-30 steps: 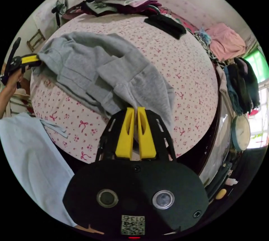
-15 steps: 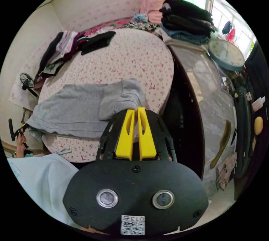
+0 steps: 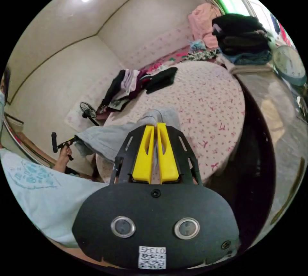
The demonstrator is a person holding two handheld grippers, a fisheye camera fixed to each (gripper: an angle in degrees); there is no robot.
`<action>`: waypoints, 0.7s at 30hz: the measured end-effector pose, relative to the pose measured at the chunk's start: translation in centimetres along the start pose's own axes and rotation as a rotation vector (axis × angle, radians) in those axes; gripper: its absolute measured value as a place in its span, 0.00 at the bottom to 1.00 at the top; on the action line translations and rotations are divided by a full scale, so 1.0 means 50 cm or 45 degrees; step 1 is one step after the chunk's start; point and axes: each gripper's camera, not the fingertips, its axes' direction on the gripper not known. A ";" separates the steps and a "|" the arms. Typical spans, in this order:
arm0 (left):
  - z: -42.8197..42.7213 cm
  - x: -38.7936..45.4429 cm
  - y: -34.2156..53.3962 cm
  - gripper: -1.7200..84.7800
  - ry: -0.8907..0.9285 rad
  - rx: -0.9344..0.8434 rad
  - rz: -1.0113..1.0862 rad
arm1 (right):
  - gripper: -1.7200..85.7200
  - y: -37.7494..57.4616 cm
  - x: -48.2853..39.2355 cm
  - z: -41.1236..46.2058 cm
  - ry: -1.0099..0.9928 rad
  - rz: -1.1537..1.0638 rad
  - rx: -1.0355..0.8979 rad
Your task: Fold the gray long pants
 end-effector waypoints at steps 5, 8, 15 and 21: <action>0.110 -0.052 0.060 0.03 -0.055 -0.273 -0.128 | 0.03 0.038 0.049 0.085 0.533 0.145 -0.386; 0.097 -0.089 0.106 0.03 0.059 -0.216 -0.253 | 0.04 0.058 0.055 0.070 0.596 0.139 -0.342; 0.037 -0.084 0.048 0.03 0.074 -0.143 -0.126 | 0.05 0.025 0.073 0.041 0.426 0.307 -0.170; 0.038 -0.093 -0.007 0.04 -0.096 -0.165 -0.122 | 0.11 -0.007 0.045 0.085 0.686 0.193 -0.404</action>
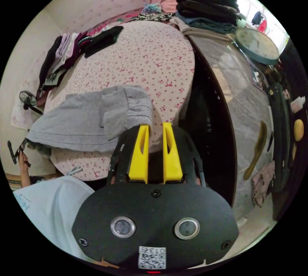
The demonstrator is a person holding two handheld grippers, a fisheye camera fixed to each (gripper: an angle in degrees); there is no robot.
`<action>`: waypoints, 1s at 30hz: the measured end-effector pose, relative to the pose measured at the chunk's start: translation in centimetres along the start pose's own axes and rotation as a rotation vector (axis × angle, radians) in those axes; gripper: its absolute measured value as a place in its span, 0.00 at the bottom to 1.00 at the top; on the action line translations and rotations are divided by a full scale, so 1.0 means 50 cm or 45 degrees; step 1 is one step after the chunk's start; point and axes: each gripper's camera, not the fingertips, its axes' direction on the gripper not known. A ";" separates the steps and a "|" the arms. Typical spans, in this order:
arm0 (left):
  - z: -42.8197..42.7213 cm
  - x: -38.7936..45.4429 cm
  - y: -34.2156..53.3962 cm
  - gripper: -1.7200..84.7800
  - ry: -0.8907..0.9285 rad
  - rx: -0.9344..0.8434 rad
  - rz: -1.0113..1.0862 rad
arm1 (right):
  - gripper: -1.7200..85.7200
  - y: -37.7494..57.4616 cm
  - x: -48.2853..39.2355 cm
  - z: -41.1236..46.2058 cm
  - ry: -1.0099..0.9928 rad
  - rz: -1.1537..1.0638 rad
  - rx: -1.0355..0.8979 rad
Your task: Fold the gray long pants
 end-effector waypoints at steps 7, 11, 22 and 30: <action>0.092 -0.051 0.070 0.06 0.203 -0.154 -0.178 | 0.13 0.019 -0.032 -0.043 0.092 0.085 0.232; 0.089 -0.053 0.086 0.07 0.234 -0.131 -0.221 | 0.10 0.018 -0.056 -0.076 0.128 0.129 0.410; 0.087 0.003 0.058 0.03 0.130 -0.162 -0.140 | 0.11 -0.051 -0.414 0.080 0.233 -0.785 0.135; 0.031 -0.019 0.047 0.03 0.117 -0.073 -0.155 | 0.09 -0.135 -0.397 0.148 0.140 -0.723 -0.061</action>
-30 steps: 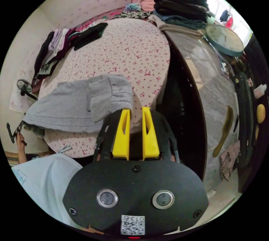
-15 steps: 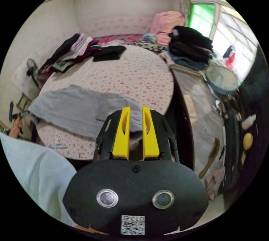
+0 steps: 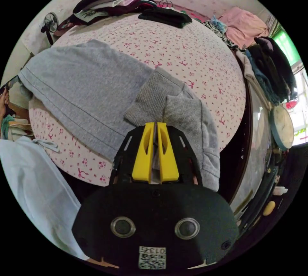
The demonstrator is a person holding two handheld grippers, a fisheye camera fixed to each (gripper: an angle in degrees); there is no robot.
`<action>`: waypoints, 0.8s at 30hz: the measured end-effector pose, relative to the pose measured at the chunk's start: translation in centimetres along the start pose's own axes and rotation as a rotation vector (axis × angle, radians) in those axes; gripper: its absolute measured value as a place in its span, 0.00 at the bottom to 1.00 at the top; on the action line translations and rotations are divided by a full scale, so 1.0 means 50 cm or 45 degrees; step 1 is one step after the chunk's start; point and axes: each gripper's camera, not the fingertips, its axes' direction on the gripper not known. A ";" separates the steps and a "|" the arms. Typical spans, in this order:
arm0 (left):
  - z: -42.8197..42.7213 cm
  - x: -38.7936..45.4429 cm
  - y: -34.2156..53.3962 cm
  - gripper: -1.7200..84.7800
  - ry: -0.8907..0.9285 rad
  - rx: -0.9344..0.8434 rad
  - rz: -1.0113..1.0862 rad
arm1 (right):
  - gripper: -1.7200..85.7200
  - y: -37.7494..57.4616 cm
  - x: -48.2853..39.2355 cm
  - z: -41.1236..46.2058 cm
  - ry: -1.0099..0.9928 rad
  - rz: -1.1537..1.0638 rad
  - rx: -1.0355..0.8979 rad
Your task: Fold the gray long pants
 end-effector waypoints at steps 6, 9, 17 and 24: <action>-0.006 0.021 -0.029 0.03 -0.017 0.002 0.031 | 0.12 -0.029 -0.019 0.000 -0.044 -0.008 -0.024; -0.017 0.023 -0.045 0.03 -0.018 0.013 0.038 | 0.10 -0.035 -0.026 0.013 0.011 -0.008 0.018; -0.090 0.021 -0.081 0.03 -0.072 0.113 0.114 | 0.04 -0.038 0.026 -0.030 -0.110 0.054 0.100; -0.116 0.008 -0.188 0.03 -0.009 0.118 0.229 | 0.03 -0.055 0.176 -0.177 -0.366 0.255 0.521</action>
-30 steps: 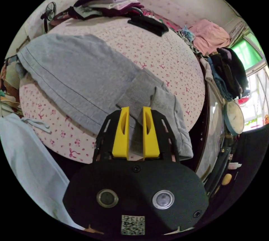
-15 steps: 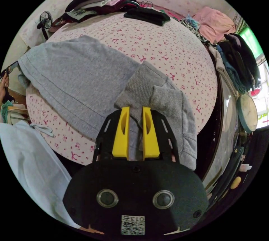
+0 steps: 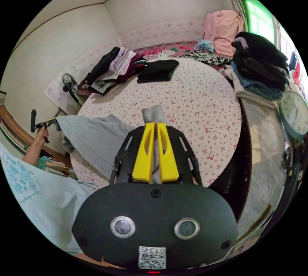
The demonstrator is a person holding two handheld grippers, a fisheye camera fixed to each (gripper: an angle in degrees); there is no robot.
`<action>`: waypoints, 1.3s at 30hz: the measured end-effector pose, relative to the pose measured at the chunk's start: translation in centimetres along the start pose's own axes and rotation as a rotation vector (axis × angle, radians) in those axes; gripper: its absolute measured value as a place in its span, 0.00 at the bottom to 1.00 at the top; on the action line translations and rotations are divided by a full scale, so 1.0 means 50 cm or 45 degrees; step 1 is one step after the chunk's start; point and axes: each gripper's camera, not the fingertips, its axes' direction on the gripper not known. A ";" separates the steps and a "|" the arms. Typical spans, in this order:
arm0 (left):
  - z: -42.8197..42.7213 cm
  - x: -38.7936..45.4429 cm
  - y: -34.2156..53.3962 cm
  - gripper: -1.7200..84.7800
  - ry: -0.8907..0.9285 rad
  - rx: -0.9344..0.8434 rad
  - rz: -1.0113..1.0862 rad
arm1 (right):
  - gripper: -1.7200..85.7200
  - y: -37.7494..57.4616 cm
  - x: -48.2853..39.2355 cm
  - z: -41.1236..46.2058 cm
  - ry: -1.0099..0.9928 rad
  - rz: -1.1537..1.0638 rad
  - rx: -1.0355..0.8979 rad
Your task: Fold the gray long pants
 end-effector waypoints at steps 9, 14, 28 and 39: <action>0.056 -0.169 -0.167 0.04 -0.001 0.065 -0.311 | 0.04 -0.111 0.118 -0.031 0.314 0.542 0.528; 0.087 -0.293 -0.065 0.06 0.102 -0.043 -0.405 | 0.07 -0.088 0.155 0.050 0.267 0.604 0.215; 0.112 -0.493 0.190 0.21 0.468 -0.235 -0.672 | 0.11 0.053 -0.210 0.194 -0.021 -0.154 -0.262; 0.119 -0.596 0.278 0.23 0.887 -0.136 -0.886 | 0.13 0.199 -0.372 0.246 0.178 -0.624 -0.523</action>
